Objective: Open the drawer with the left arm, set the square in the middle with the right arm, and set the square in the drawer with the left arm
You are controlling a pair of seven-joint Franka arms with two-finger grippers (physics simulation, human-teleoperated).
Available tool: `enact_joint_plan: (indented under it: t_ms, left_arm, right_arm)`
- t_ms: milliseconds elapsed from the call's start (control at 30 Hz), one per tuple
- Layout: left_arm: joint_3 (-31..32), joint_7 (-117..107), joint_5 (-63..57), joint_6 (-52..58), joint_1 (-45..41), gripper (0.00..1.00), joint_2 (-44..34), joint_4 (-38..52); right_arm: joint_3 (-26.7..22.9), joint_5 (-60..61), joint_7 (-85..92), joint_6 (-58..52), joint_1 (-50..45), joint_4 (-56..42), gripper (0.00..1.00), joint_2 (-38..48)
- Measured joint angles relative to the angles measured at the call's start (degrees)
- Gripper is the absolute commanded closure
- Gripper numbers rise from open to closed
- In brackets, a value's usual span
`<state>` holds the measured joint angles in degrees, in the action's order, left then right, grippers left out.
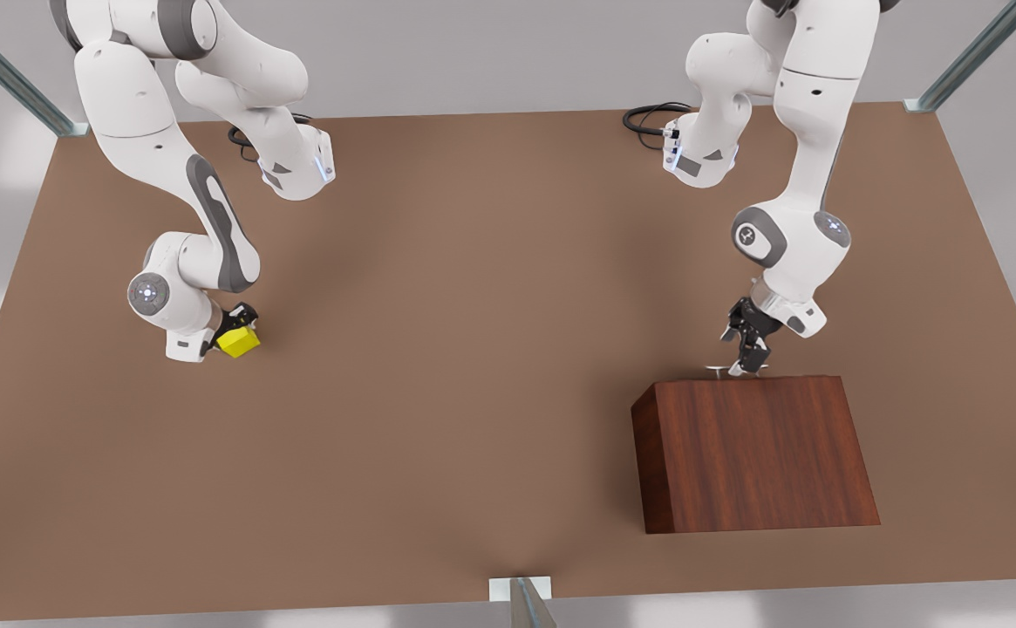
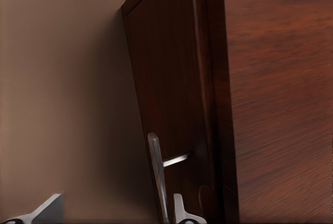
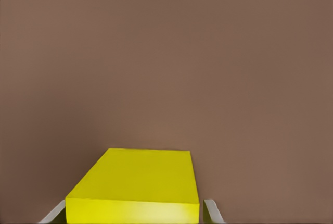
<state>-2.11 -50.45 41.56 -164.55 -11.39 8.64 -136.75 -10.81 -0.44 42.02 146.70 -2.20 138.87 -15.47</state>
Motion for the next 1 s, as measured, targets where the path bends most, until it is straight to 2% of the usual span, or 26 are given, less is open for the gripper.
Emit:
enact_joint_plan:
  t_ms: [533, 800, 867, 1000]
  left_arm:
    - [-0.01, -0.18, 0.61, 0.36, -0.05, 0.00, -2.54, -4.33]
    - [-0.01, -0.61, 0.88, 0.37, -0.01, 0.00, -4.68, -6.43]
    - [0.00, -0.62, 0.92, 0.37, -0.09, 0.00, -5.09, -7.08]
    - [-0.01, -0.62, 0.98, 0.36, -0.04, 0.00, -6.29, -8.85]
  right_arm:
    - [0.47, 0.34, -0.53, -0.92, -0.98, -2.82, 0.33, 1.41]
    - [15.39, 1.23, -25.66, -3.55, -3.55, -12.32, 0.33, 0.38]
    - [17.19, 1.33, -30.59, -4.82, -4.02, -14.93, 0.33, -1.35]
    - [17.23, 1.39, -46.89, -4.90, -17.32, -27.17, 0.33, -9.86]
